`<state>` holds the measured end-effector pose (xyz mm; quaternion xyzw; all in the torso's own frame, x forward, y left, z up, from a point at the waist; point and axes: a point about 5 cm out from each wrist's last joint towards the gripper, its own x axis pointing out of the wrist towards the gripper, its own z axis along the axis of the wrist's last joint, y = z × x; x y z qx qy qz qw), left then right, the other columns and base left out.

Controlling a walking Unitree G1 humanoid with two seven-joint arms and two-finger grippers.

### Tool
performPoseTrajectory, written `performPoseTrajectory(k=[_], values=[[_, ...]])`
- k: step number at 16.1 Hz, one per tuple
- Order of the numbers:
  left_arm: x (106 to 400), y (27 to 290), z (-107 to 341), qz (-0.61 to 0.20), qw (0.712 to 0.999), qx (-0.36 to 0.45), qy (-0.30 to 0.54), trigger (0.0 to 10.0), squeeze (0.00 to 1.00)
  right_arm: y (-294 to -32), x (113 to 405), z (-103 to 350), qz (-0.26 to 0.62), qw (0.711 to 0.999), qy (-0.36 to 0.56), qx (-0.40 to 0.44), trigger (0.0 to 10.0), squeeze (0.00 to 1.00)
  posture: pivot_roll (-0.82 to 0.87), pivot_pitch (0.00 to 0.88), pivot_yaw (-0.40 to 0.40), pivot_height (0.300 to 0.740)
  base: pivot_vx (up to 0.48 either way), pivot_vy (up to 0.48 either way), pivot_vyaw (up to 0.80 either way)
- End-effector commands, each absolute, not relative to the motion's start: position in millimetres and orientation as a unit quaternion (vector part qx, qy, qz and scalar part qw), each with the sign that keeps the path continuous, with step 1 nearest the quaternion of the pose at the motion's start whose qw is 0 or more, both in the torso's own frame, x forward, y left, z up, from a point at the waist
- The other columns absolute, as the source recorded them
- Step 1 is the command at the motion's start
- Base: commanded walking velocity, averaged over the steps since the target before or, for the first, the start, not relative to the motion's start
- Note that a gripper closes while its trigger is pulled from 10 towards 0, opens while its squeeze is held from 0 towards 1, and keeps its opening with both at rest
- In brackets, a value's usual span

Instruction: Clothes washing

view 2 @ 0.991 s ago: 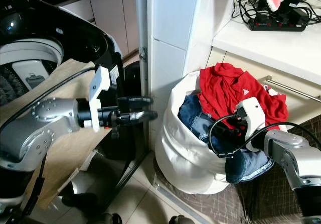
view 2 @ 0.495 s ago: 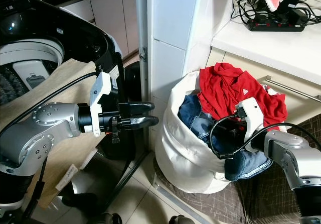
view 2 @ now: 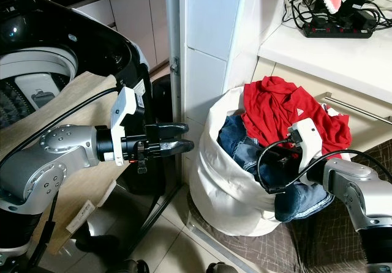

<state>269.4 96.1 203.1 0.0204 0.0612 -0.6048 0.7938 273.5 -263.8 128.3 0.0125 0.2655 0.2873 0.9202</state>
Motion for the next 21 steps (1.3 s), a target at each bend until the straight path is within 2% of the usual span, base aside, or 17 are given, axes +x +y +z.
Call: performPoseTrajectory(k=[1, 4, 7, 8, 11, 12, 13, 14, 15, 16, 17, 18, 21], values=[[268.1, 95.2, 207.6, -0.607, 0.792, 0.022, 0.057, 10.0, 0.00, -264.9, 274.2, 132.7, 0.286, 0.923, 0.255, 0.023, 0.0, 0.00, -0.10, 0.061, 0.007, 0.740, 0.000, 0.000, 0.00], [268.8, 95.3, 208.2, -0.605, 0.794, 0.022, 0.056, 10.0, 0.00, -263.7, 275.7, 137.9, 0.290, 0.925, 0.241, 0.038, 0.0, 0.00, -0.10, 0.060, 0.007, 0.740, 0.000, 0.000, 0.00], [282.2, 97.0, 220.0, -0.561, 0.828, 0.021, 0.010, 10.0, 0.00, -261.4, 283.8, 187.3, 0.312, 0.936, 0.119, 0.110, 0.0, 0.00, -0.11, 0.056, 0.008, 0.740, 0.000, 0.000, 0.00], [283.3, 96.9, 221.2, -0.558, 0.830, 0.020, 0.005, 10.0, 0.00, -261.0, 284.1, 193.3, 0.316, 0.936, 0.106, 0.114, 0.0, 0.00, -0.11, 0.055, 0.008, 0.740, 0.000, 0.000, 0.00], [290.7, 86.8, 231.2, -0.538, 0.842, 0.024, -0.039, 10.0, 0.00, -249.9, 283.0, 250.1, 0.374, 0.918, -0.007, 0.132, 0.0, 0.00, -0.12, 0.048, 0.008, 0.740, 0.000, 0.000, 0.00], [292.1, 76.3, 237.8, -0.534, 0.843, 0.003, -0.067, 10.0, 0.89, -242.4, 279.0, 272.4, 0.408, 0.902, -0.044, 0.135, 0.0, 0.00, -0.12, 0.046, 0.009, 0.740, 0.000, 0.000, 0.00], [291.8, 70.6, 239.4, -0.537, 0.840, 0.001, -0.077, 10.0, 1.00, -238.0, 275.6, 280.4, 0.423, 0.898, -0.045, 0.109, 0.0, 0.00, -0.12, 0.041, 0.010, 0.740, 0.000, 0.000, 0.00], [291.9, 68.5, 237.4, -0.535, 0.841, 0.009, -0.076, 10.0, 1.00, -237.4, 275.5, 272.8, 0.407, 0.912, -0.007, 0.046, 0.0, 0.00, -0.13, 0.039, 0.009, 0.740, 0.000, 0.000, 0.00], [292.1, 69.9, 232.3, -0.531, 0.844, 0.018, -0.067, 10.0, 0.00, -244.7, 281.4, 249.6, 0.346, 0.935, 0.063, -0.048, 5.5, 0.00, -0.13, 0.037, 0.010, 0.740, 0.000, 0.000, 0.00], [291.8, 72.6, 227.1, -0.530, 0.846, 0.033, -0.056, 10.0, 0.00, -251.3, 285.0, 234.6, 0.308, 0.942, 0.099, -0.085, 10.0, 0.00, -0.13, 0.036, 0.009, 0.740, 0.000, 0.000, 0.00], [291.8, 77.9, 218.8, -0.529, 0.846, 0.051, -0.035, 10.0, 0.00, -254.5, 284.4, 222.3, 0.298, 0.943, 0.127, -0.070, 10.0, 0.89, -0.13, 0.035, 0.010, 0.740, 0.000, 0.000, 0.00], [290.8, 83.9, 211.8, -0.532, 0.844, 0.064, -0.016, 10.0, 0.00, -258.3, 283.2, 210.9, 0.287, 0.943, 0.155, -0.060, 10.0, 1.00, -0.13, 0.036, 0.009, 0.740, 0.000, 0.000, 0.00], [285.5, 94.0, 204.1, -0.551, 0.831, 0.074, 0.015, 10.0, 0.00, -267.3, 285.7, 196.6, 0.264, 0.946, 0.185, -0.034, 10.0, 1.00, -0.12, 0.038, 0.011, 0.740, 0.000, 0.000, 0.00]])
